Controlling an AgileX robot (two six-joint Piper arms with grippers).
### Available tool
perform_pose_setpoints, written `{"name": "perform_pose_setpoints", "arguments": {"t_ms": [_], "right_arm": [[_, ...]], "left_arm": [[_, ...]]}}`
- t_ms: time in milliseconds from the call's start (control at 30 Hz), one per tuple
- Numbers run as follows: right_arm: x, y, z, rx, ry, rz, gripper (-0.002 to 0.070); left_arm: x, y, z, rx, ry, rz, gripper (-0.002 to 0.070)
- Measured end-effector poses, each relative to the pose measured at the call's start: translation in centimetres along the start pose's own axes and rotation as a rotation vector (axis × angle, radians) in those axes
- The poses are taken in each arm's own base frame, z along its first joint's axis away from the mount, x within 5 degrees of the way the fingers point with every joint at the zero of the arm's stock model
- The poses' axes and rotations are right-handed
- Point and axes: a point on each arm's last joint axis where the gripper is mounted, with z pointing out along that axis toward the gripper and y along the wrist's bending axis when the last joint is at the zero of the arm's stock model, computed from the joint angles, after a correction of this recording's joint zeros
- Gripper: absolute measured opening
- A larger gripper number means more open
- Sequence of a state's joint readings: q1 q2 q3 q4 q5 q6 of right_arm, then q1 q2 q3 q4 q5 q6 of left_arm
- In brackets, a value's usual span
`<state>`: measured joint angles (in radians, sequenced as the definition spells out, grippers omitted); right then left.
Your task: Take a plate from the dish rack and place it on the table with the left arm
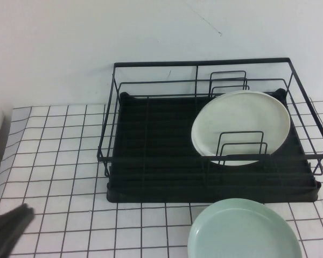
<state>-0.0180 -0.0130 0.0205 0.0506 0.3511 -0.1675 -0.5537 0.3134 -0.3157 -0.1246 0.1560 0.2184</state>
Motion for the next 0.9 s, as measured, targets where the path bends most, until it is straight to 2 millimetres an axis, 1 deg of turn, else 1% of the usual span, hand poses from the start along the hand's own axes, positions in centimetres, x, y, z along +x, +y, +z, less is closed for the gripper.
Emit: {"name": "perform_pose_setpoints", "arguments": {"t_ms": [167, 200, 267, 367, 467, 567, 700, 900], "right_arm": [[0.0, 0.0, 0.0, 0.000, 0.000, 0.000, -0.0001], [0.0, 0.0, 0.0, 0.000, 0.000, 0.000, -0.0001], [0.0, 0.0, 0.0, 0.000, 0.000, 0.000, -0.0001], [0.0, 0.0, 0.0, 0.000, 0.000, 0.000, -0.0001], [0.0, 0.0, 0.0, 0.000, 0.000, 0.000, -0.0001], [0.0, 0.0, 0.0, 0.000, 0.000, 0.000, -0.0001], [0.0, 0.0, 0.0, 0.000, 0.000, 0.000, -0.0001], [0.0, 0.0, 0.0, 0.000, 0.000, 0.000, -0.0001]], "left_arm": [[3.2, 1.2, -2.2, -0.264, -0.112, -0.076, 0.0000], [4.1, 1.3, -2.6, -0.326, -0.132, -0.089, 0.0000], [5.5, 1.5, -2.8, -0.404, -0.135, -0.107, -0.0001], [7.6, 1.8, -2.5, -0.487, -0.087, -0.128, -0.0001], [9.0, 2.0, -2.3, -0.518, -0.045, -0.138, -0.0001], [9.5, 1.9, -2.3, -0.512, 0.001, -0.143, -0.0001], [10.9, 1.5, -2.3, -0.487, 0.162, -0.172, -0.0001], [11.1, 1.5, -2.3, -0.484, 0.187, -0.161, -0.0001]]}}
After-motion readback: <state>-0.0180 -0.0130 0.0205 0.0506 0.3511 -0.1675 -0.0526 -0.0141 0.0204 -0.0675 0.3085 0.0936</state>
